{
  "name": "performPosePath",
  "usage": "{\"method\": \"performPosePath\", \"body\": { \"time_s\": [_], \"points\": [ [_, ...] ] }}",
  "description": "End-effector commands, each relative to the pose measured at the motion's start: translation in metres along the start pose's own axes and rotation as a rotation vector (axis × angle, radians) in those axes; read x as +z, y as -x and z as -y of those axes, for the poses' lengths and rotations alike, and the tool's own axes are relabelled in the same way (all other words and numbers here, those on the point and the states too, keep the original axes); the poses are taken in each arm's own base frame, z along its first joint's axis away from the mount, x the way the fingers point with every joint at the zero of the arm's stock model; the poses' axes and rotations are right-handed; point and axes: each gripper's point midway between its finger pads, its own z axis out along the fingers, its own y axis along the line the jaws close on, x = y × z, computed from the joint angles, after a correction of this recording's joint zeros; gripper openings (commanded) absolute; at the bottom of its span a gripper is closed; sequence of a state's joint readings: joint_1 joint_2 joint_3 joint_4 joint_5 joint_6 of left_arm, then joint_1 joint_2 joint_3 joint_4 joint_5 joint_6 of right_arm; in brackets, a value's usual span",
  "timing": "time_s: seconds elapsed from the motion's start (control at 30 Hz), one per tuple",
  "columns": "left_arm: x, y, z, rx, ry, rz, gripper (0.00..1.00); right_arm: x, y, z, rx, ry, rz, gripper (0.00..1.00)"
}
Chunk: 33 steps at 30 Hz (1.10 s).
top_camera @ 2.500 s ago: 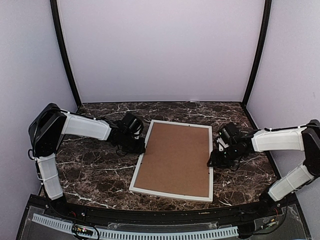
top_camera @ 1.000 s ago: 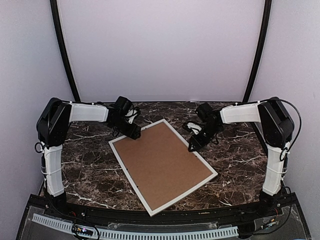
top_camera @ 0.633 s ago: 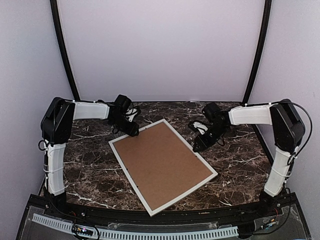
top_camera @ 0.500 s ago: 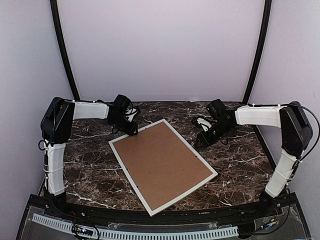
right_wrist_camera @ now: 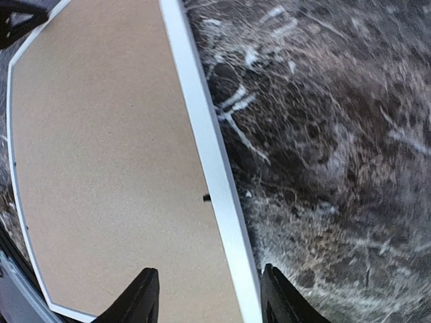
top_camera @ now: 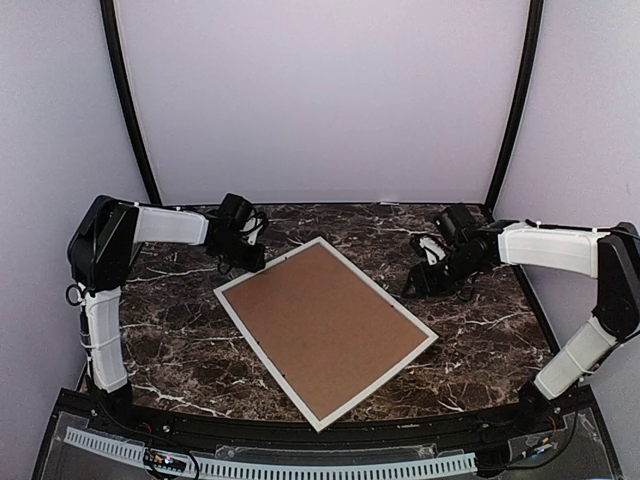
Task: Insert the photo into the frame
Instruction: Rotate the photo frame at the center of the board.
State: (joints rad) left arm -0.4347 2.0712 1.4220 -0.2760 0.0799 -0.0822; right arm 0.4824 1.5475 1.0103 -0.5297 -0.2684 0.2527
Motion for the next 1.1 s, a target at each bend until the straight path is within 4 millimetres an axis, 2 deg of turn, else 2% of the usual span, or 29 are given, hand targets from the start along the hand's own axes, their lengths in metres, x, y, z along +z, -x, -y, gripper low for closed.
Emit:
{"method": "performPosePath", "body": {
  "time_s": [0.0,0.2,0.33,0.4,0.5,0.63,0.7,0.8,0.9,1.07],
  "points": [
    [-0.009,-0.065,-0.027,-0.212,0.124,-0.136,0.07,-0.006,-0.013,0.01,0.159,-0.034,0.039,0.56],
    [-0.017,-0.108,-0.006,-0.365,0.004,-0.139,0.05,-0.006,-0.043,0.017,0.278,-0.032,0.046,0.64],
    [-0.031,-0.121,0.006,-0.387,-0.031,-0.114,0.08,-0.008,-0.063,0.014,0.331,-0.012,0.046,0.7],
    [-0.038,-0.12,0.011,-0.381,-0.046,-0.099,0.13,-0.009,-0.073,0.013,0.35,-0.016,0.043,0.71],
    [-0.049,-0.115,0.014,-0.372,-0.059,-0.071,0.26,-0.009,-0.086,0.012,0.38,-0.015,0.041,0.73],
    [-0.062,-0.101,0.015,-0.338,-0.064,-0.031,0.43,0.0,-0.105,0.012,0.423,-0.008,0.022,0.74],
    [-0.063,-0.098,0.015,-0.318,-0.057,-0.036,0.48,0.006,-0.111,0.011,0.432,0.0,0.009,0.74],
    [-0.061,-0.095,0.015,-0.291,-0.052,-0.044,0.53,0.015,-0.115,0.01,0.435,0.006,-0.006,0.73],
    [-0.055,-0.093,0.019,-0.263,-0.076,-0.063,0.58,0.02,-0.111,0.008,0.43,0.015,-0.002,0.73],
    [-0.046,-0.096,0.027,-0.241,-0.124,-0.103,0.61,0.023,-0.085,0.002,0.408,0.037,0.043,0.72]
  ]
}}
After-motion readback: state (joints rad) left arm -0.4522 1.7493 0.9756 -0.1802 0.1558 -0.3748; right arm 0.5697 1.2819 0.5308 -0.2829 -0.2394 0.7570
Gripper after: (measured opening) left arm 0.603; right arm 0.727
